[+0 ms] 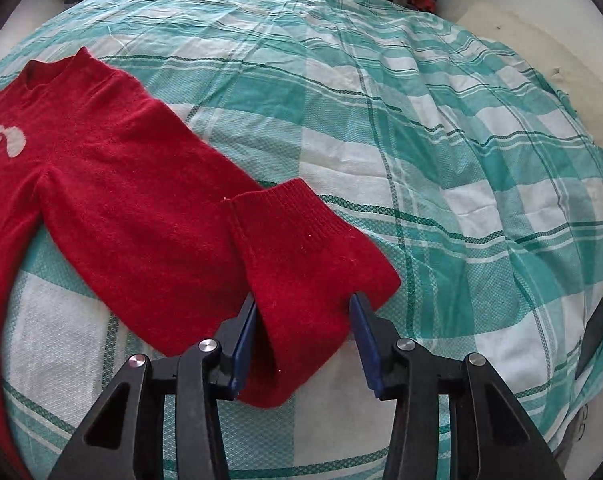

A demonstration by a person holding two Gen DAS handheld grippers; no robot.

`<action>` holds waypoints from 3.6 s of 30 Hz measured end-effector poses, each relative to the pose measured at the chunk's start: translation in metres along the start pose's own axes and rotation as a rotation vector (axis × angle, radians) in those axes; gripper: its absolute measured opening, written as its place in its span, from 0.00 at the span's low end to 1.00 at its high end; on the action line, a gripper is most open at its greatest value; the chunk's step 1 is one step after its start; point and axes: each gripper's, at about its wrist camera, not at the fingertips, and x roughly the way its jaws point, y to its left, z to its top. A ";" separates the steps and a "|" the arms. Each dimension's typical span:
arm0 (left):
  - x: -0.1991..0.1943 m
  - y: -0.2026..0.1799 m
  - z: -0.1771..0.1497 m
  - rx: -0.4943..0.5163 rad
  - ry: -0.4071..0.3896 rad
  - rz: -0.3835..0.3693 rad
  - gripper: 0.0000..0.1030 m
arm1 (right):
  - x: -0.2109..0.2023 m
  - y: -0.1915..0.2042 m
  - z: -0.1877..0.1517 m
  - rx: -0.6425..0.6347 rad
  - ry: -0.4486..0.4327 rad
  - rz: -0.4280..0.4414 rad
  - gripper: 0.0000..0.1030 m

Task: Fold small clothes

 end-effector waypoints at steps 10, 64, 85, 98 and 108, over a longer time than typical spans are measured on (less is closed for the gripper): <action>0.003 0.000 0.001 -0.013 0.001 -0.003 0.99 | -0.050 -0.088 -0.011 0.782 -0.228 0.522 0.03; 0.108 -0.165 0.162 0.008 0.388 -0.431 0.44 | -0.026 0.047 -0.116 0.379 -0.246 0.335 0.97; 0.110 -0.164 0.162 0.202 0.291 -0.200 0.03 | -0.024 0.051 -0.114 0.369 -0.251 0.319 1.00; 0.043 -0.155 0.149 0.287 0.021 -0.126 0.35 | -0.045 0.052 -0.105 0.333 -0.240 0.266 0.97; 0.115 -0.211 0.126 0.380 0.215 -0.168 0.10 | -0.034 0.157 0.031 -0.076 -0.244 0.341 0.92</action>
